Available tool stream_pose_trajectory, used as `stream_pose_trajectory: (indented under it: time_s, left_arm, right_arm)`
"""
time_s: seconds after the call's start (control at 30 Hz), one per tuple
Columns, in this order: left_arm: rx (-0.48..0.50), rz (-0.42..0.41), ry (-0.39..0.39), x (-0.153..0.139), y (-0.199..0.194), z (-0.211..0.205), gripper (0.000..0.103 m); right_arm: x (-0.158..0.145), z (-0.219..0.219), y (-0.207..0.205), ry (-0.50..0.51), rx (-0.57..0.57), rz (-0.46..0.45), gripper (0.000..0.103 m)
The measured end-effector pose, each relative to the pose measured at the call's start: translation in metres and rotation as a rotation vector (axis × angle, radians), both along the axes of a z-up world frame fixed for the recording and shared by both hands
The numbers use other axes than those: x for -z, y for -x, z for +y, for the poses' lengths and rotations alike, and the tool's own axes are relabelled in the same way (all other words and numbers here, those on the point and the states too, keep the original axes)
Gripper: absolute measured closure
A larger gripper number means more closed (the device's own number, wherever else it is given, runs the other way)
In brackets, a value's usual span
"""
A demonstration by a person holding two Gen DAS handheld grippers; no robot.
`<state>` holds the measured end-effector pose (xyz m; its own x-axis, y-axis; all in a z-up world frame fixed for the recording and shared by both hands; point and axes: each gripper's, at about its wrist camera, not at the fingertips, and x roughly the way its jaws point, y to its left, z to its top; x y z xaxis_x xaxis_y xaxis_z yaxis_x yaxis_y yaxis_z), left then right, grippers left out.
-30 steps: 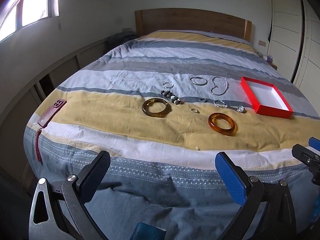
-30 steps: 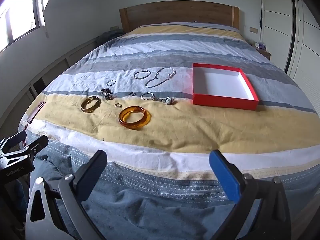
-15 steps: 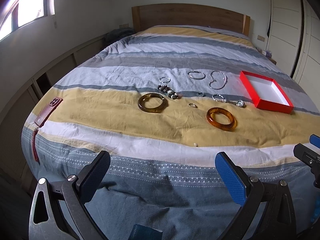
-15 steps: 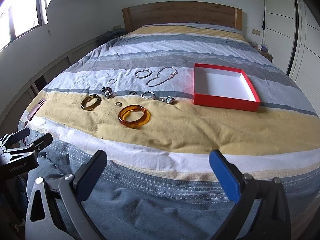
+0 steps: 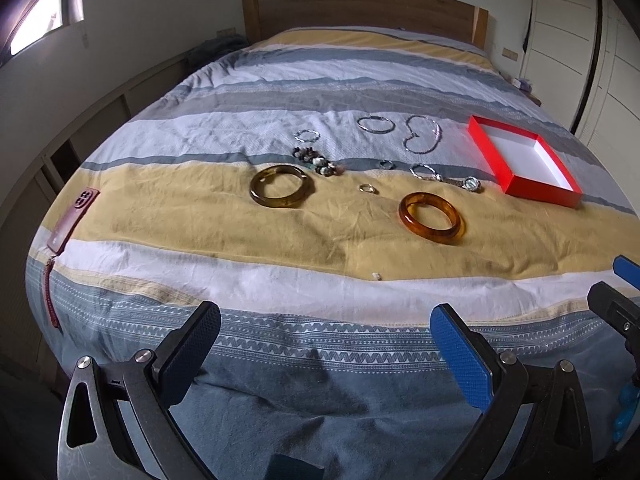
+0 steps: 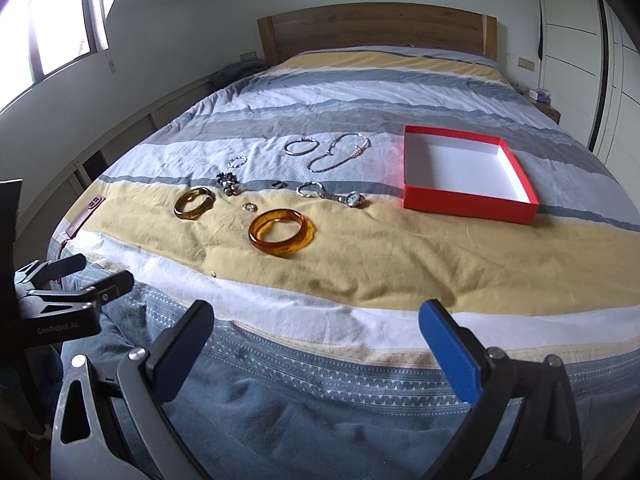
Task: Organize jewelry
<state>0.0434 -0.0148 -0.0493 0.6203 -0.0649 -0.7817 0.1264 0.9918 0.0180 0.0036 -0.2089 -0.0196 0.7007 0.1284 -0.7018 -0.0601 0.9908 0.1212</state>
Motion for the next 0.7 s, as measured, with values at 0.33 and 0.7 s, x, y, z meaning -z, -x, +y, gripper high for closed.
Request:
stream_pose_trajectory:
  time_s: [0.33, 0.7]
  left_arm:
    - [0.001, -0.007, -0.002, 0.004, -0.019, 0.007, 0.000]
    - [-0.036, 0.009, -0.027, -0.004, -0.046, 0.038, 0.000]
  right_arm:
    - [-0.008, 0.001, -0.015, 0.039, 0.009, 0.042, 0.000]
    - [0.000, 0.008, -0.060, 0.009, 0.026, 0.160, 0.000]
